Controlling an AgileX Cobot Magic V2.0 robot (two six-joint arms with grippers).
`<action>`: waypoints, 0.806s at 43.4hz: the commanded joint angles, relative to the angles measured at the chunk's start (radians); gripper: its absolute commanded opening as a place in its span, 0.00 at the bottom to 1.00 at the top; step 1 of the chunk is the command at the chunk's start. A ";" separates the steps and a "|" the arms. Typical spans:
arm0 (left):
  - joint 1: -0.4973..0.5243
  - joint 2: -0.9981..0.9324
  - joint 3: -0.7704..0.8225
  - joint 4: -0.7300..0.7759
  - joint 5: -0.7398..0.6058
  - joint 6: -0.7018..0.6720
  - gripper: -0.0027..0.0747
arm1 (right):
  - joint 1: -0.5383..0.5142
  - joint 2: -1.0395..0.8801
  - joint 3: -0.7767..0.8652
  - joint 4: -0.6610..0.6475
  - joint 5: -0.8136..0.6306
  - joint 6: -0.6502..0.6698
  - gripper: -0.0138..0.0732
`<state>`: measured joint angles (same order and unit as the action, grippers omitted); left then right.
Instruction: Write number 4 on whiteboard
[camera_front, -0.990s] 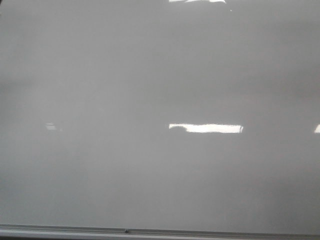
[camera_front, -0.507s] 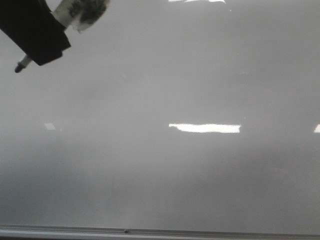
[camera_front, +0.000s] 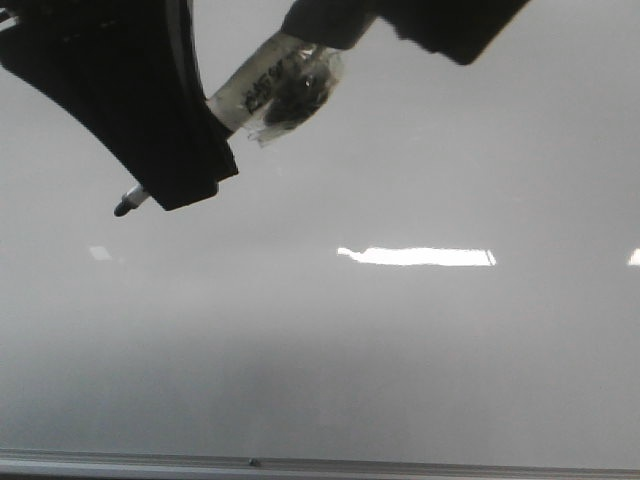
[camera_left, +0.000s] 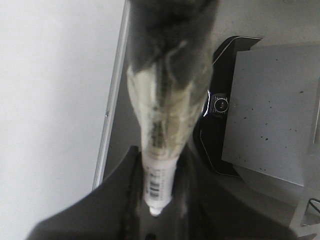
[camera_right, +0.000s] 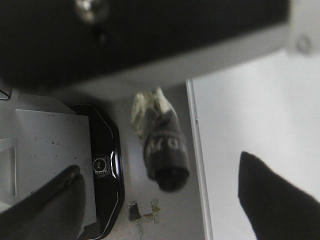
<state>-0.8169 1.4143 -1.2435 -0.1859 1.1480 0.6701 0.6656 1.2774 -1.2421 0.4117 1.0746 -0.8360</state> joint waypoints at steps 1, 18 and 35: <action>-0.007 -0.028 -0.032 -0.013 -0.030 0.003 0.01 | 0.025 0.013 -0.057 0.035 -0.045 -0.011 0.82; -0.007 -0.028 -0.032 -0.007 -0.030 0.003 0.01 | 0.042 0.044 -0.079 0.054 -0.051 -0.011 0.51; -0.007 -0.028 -0.032 0.000 -0.041 0.003 0.04 | 0.042 0.044 -0.079 0.034 -0.013 -0.011 0.19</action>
<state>-0.8169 1.4143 -1.2435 -0.1750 1.1458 0.6828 0.7056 1.3472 -1.2882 0.4230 1.0655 -0.8399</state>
